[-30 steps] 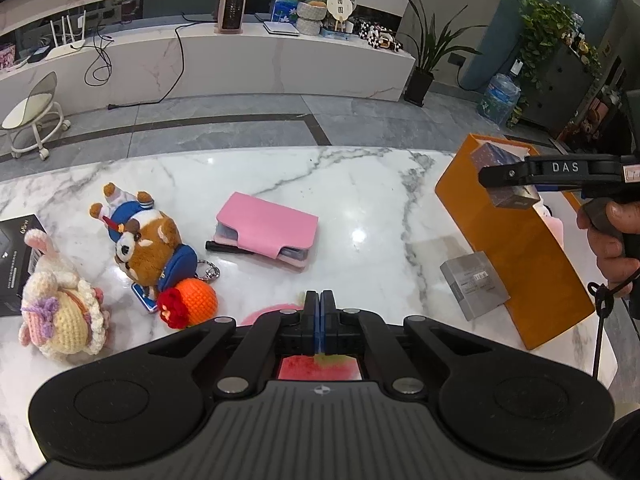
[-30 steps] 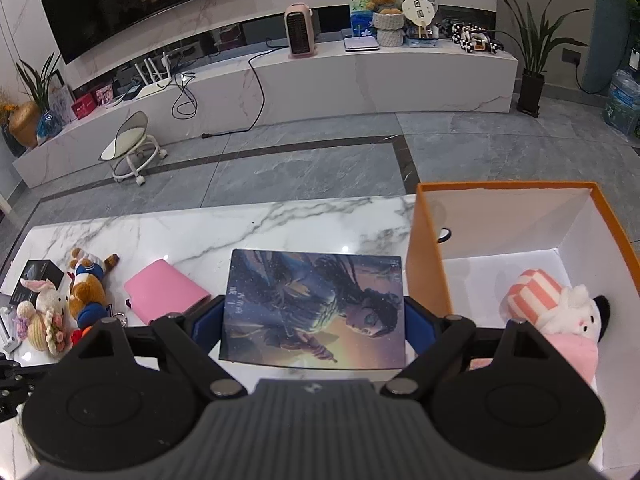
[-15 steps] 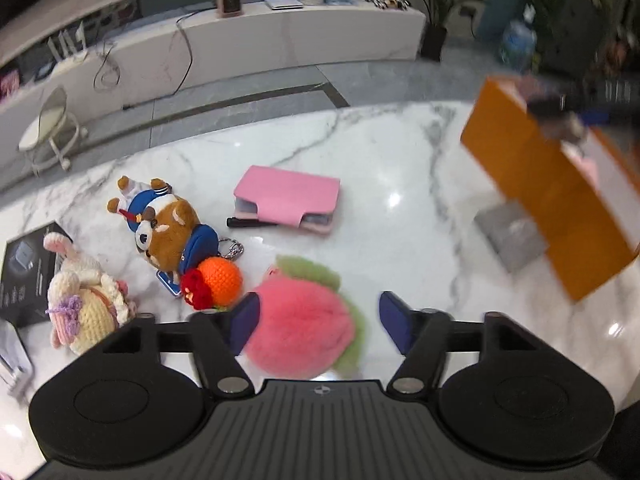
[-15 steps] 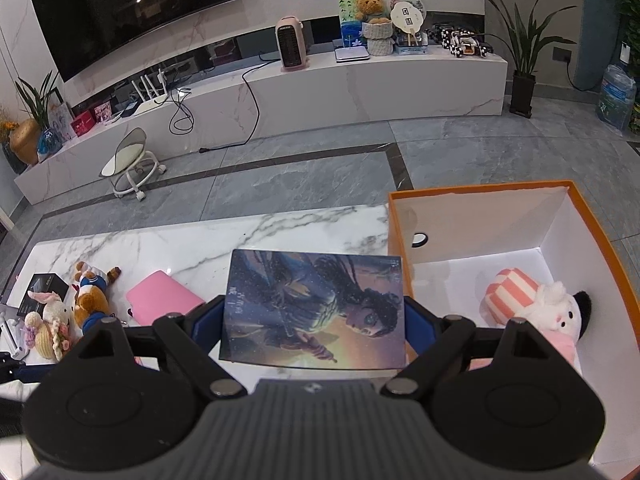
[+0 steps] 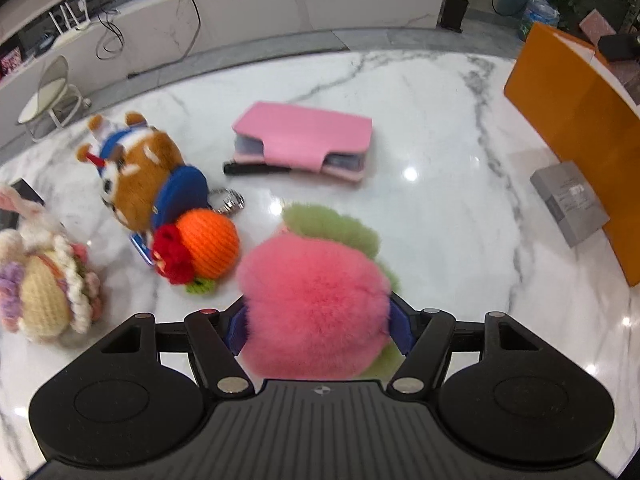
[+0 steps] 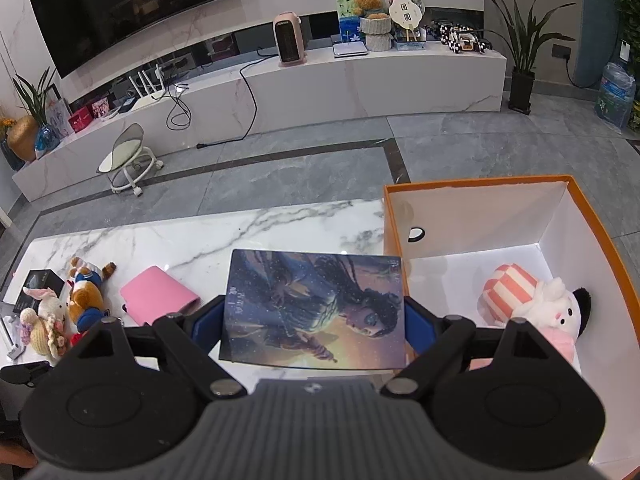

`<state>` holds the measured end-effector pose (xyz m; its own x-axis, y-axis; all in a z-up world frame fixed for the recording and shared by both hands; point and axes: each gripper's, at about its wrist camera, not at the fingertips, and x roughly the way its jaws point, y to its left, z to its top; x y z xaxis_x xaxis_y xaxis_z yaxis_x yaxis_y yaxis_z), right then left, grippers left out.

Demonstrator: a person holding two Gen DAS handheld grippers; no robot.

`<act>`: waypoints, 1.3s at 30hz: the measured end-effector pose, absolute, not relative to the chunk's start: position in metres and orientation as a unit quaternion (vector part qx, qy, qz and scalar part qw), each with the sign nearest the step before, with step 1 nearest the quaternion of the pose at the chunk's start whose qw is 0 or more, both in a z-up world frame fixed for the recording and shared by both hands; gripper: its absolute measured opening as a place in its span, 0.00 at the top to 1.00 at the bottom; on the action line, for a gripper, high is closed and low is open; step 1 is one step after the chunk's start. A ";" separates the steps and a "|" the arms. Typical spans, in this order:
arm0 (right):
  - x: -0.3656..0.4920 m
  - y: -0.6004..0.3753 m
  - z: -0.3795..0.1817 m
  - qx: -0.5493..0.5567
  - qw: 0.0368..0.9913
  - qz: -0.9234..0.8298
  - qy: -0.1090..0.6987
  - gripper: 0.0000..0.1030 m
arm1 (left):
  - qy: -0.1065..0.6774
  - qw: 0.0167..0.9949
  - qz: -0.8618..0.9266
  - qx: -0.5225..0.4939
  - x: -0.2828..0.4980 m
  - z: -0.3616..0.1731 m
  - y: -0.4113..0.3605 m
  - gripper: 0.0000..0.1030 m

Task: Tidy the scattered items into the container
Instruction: 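Carry the pompom and poster book to the orange box and release them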

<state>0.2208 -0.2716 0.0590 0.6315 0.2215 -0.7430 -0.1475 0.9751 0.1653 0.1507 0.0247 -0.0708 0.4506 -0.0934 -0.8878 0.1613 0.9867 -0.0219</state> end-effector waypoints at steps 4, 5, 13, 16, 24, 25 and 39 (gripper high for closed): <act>0.223 -0.269 0.056 0.041 0.901 0.102 0.420 0.13 | 0.517 0.852 -0.079 0.034 0.153 -0.076 0.026 0.31; 0.223 -0.268 0.056 0.039 0.901 0.102 0.420 0.13 | 0.520 0.850 -0.080 0.032 0.153 -0.077 0.026 0.34; 0.223 -0.266 0.056 0.035 0.900 0.102 0.422 0.13 | 0.517 0.852 -0.077 0.030 0.152 -0.071 0.030 0.46; 0.221 -0.268 0.057 0.035 0.901 0.103 0.421 0.13 | 0.512 0.855 -0.079 0.022 0.150 -0.062 0.032 0.46; 0.217 -0.276 0.066 0.045 0.904 0.104 0.412 0.13 | 0.479 0.873 -0.089 0.024 0.151 -0.020 0.018 0.46; 0.217 -0.278 0.067 0.048 0.905 0.104 0.410 0.13 | 0.474 0.875 -0.092 0.025 0.152 -0.015 0.014 0.46; 0.204 -0.333 0.093 0.119 0.918 0.070 0.372 0.13 | 0.391 0.899 -0.194 0.043 0.190 0.073 -0.096 0.46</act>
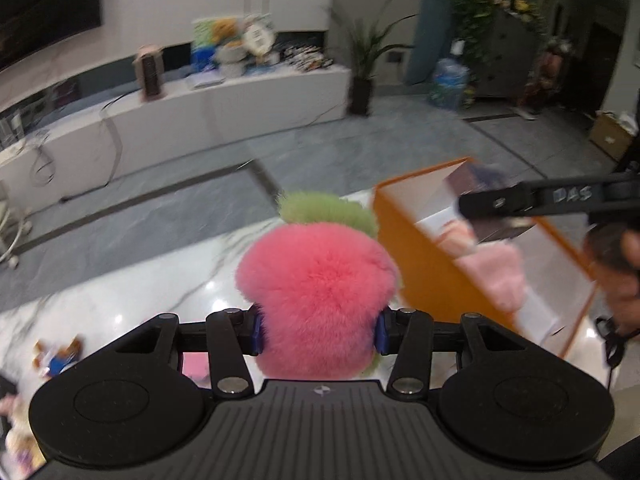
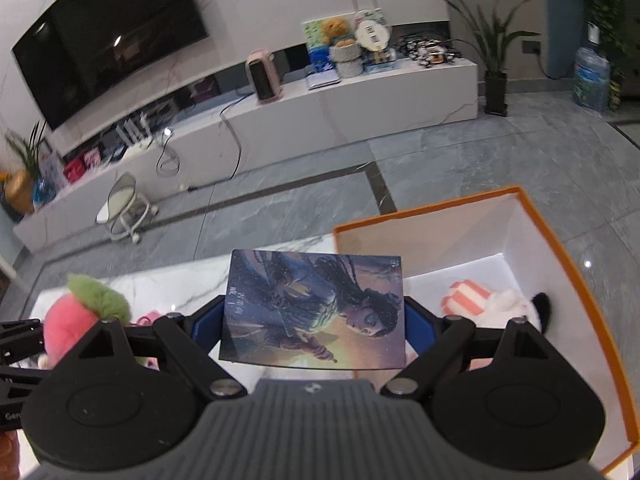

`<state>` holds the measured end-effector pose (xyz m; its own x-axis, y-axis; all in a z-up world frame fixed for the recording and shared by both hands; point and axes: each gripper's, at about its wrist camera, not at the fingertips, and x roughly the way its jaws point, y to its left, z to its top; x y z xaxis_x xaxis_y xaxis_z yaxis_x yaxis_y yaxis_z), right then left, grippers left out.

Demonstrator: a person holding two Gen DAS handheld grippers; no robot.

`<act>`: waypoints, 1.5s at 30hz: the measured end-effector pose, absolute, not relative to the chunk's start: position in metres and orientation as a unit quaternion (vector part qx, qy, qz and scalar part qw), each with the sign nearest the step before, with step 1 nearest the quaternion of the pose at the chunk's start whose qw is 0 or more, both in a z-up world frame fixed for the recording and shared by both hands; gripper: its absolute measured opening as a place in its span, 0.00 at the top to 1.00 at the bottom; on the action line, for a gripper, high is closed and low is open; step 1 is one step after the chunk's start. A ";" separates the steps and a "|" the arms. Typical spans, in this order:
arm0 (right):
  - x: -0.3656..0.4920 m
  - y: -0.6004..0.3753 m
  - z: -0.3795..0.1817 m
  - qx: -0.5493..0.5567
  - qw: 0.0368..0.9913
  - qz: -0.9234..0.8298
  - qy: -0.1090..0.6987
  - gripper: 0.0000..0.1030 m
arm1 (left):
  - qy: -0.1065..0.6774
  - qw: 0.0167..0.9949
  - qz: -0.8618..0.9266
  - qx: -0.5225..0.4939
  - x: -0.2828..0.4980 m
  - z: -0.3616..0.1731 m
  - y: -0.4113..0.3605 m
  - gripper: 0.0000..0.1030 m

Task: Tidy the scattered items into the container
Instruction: 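Carry the pompom and poster book to the orange box and release them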

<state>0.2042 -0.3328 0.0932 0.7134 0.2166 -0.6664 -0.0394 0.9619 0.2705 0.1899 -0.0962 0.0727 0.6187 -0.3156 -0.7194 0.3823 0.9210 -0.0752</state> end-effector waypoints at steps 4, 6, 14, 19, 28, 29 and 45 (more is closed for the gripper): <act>0.197 -0.353 0.098 0.120 0.924 0.042 0.361 0.13 | 0.374 0.899 -0.225 0.047 0.201 0.083 -0.137 0.46; 0.194 -0.362 0.098 0.120 0.924 0.036 0.360 0.13 | 0.367 0.898 -0.237 0.050 0.208 0.086 -0.156 0.46; 0.185 -0.399 0.091 0.123 0.923 0.010 0.364 0.13 | 0.358 0.891 -0.270 0.070 0.230 0.086 -0.217 0.46; 0.183 -0.418 0.084 0.120 0.921 -0.004 0.371 0.13 | 0.358 0.887 -0.282 0.068 0.236 0.082 -0.239 0.47; 0.180 -0.440 0.068 0.114 0.915 -0.018 0.387 0.13 | 0.372 0.879 -0.290 0.067 0.249 0.062 -0.262 0.47; 0.179 -0.441 0.067 0.114 0.914 -0.019 0.388 0.13 | 0.374 0.878 -0.291 0.067 0.251 0.059 -0.263 0.47; 0.180 -0.442 0.058 0.107 0.909 -0.022 0.403 0.13 | 0.388 0.872 -0.291 0.067 0.257 0.045 -0.269 0.46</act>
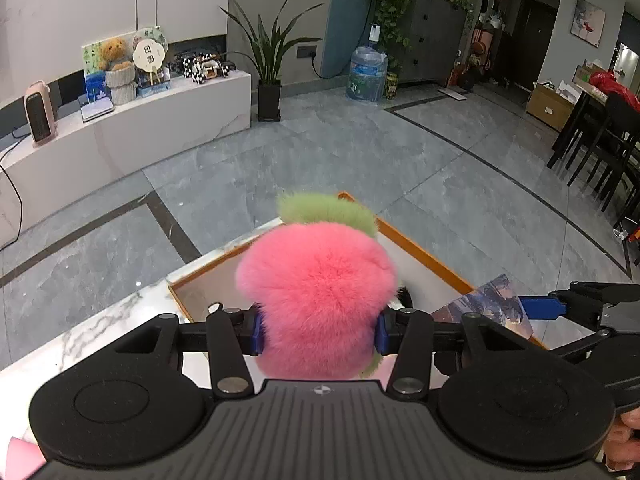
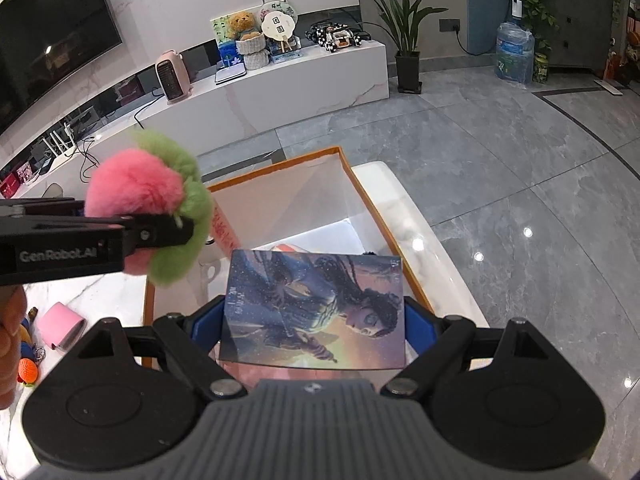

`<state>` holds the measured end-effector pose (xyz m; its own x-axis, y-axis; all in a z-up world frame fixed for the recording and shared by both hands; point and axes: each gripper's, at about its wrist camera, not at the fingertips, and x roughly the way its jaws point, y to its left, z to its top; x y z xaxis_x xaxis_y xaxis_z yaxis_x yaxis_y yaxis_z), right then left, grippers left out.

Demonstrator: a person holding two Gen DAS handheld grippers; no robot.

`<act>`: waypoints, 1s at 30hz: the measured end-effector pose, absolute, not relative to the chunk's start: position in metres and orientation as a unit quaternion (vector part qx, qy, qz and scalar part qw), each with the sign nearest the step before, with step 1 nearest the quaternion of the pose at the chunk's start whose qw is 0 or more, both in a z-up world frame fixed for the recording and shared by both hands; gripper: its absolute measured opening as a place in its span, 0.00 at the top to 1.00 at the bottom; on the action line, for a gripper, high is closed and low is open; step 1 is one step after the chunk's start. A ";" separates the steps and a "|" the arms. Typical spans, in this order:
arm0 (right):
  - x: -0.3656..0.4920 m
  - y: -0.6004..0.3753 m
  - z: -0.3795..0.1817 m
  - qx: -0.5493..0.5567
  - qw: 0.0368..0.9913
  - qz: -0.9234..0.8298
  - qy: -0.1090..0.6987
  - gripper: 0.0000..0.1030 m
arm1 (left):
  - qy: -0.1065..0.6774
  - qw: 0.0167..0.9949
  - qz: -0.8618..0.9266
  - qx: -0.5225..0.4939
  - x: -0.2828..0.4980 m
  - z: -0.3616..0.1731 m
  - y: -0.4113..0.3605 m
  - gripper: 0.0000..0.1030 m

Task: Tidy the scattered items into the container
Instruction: 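Carry the pompom and poster book to the orange box and release them, then move both tools away from the box toward the items on the table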

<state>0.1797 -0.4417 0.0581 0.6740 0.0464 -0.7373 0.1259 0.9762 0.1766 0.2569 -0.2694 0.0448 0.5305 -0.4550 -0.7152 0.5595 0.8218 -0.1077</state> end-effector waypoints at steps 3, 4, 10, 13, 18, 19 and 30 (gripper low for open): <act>0.180 -0.442 0.057 0.108 0.906 -0.022 0.408 0.13 | 0.390 0.871 -0.292 0.067 0.258 0.041 -0.271 0.46; 0.180 -0.443 0.056 0.107 0.906 -0.021 0.408 0.13 | 0.391 0.871 -0.290 0.067 0.258 0.040 -0.271 0.46; 0.184 -0.437 0.050 0.090 0.899 -0.023 0.429 0.07 | 0.395 0.878 -0.260 0.074 0.260 0.036 -0.270 0.37; 0.184 -0.434 0.049 0.084 0.899 -0.019 0.429 0.04 | 0.402 0.876 -0.258 0.070 0.261 0.034 -0.269 0.35; 0.184 -0.434 0.050 0.086 0.900 -0.024 0.427 0.04 | 0.408 0.872 -0.260 0.073 0.259 0.031 -0.270 0.35; 0.184 -0.434 0.050 0.086 0.900 -0.026 0.427 0.04 | 0.409 0.871 -0.260 0.074 0.259 0.030 -0.270 0.35; 0.184 -0.431 0.052 0.086 0.902 -0.027 0.423 0.04 | 0.406 0.873 -0.259 0.072 0.254 0.034 -0.268 0.34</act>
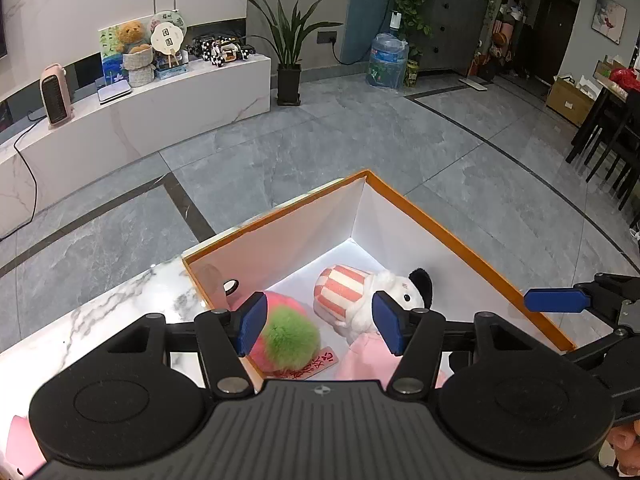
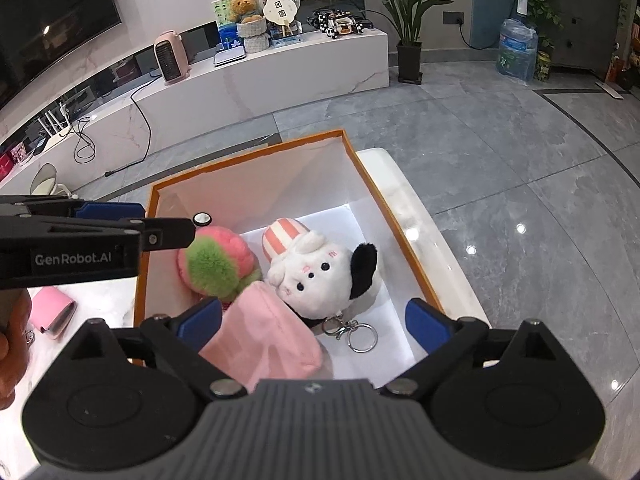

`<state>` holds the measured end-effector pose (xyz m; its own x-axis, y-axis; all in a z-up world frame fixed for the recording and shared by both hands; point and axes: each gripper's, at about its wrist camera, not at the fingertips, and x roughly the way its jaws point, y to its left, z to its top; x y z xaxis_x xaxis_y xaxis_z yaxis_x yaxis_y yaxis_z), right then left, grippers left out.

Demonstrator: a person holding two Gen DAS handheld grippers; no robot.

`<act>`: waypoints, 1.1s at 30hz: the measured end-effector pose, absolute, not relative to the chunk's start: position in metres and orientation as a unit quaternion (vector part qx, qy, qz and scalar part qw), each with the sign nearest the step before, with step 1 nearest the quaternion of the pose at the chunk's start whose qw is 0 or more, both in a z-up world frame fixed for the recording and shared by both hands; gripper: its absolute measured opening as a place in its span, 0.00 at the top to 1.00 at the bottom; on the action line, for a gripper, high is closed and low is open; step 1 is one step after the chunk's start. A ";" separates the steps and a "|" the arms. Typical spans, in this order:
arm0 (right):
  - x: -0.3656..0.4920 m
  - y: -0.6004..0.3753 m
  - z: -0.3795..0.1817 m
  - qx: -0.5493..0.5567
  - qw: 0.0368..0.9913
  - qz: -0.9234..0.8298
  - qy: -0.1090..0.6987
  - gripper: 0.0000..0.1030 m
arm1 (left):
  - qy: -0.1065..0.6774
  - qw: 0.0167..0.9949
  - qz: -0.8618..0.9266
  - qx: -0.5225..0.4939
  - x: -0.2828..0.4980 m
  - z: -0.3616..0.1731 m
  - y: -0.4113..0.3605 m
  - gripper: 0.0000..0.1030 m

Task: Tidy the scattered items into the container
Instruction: 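Move both tools away from the box toward the items on the table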

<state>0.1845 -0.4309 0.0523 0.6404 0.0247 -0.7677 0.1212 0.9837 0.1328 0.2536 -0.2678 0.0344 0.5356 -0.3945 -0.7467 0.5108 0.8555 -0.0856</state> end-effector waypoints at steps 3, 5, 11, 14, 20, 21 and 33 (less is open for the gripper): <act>0.184 -0.430 0.054 0.086 0.902 -0.027 0.422 0.04 | 0.404 0.874 -0.261 0.070 0.252 0.037 -0.265 0.34; 0.186 -0.429 0.057 0.085 0.903 -0.026 0.421 0.04 | 0.404 0.874 -0.260 0.068 0.251 0.039 -0.263 0.34; 0.186 -0.416 0.063 0.077 0.905 -0.017 0.418 0.04 | 0.399 0.878 -0.255 0.067 0.247 0.047 -0.253 0.34; 0.188 -0.409 0.065 0.073 0.906 -0.015 0.417 0.04 | 0.396 0.881 -0.249 0.063 0.246 0.052 -0.241 0.34; 0.192 -0.388 0.074 0.067 0.912 -0.010 0.405 0.04 | 0.391 0.889 -0.230 0.055 0.242 0.062 -0.206 0.34; 0.193 -0.383 0.076 0.065 0.914 -0.007 0.400 0.04 | 0.390 0.891 -0.226 0.056 0.240 0.064 -0.198 0.34; 0.205 -0.306 0.076 0.024 0.914 0.040 0.403 0.04 | 0.379 0.915 -0.139 0.028 0.210 0.084 -0.058 0.33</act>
<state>0.2047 -0.3059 0.0763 0.6727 0.0915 -0.7342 -0.0536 0.9957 0.0750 0.2099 -0.0582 0.0836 0.6749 -0.2327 -0.7002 0.2753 0.9599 -0.0537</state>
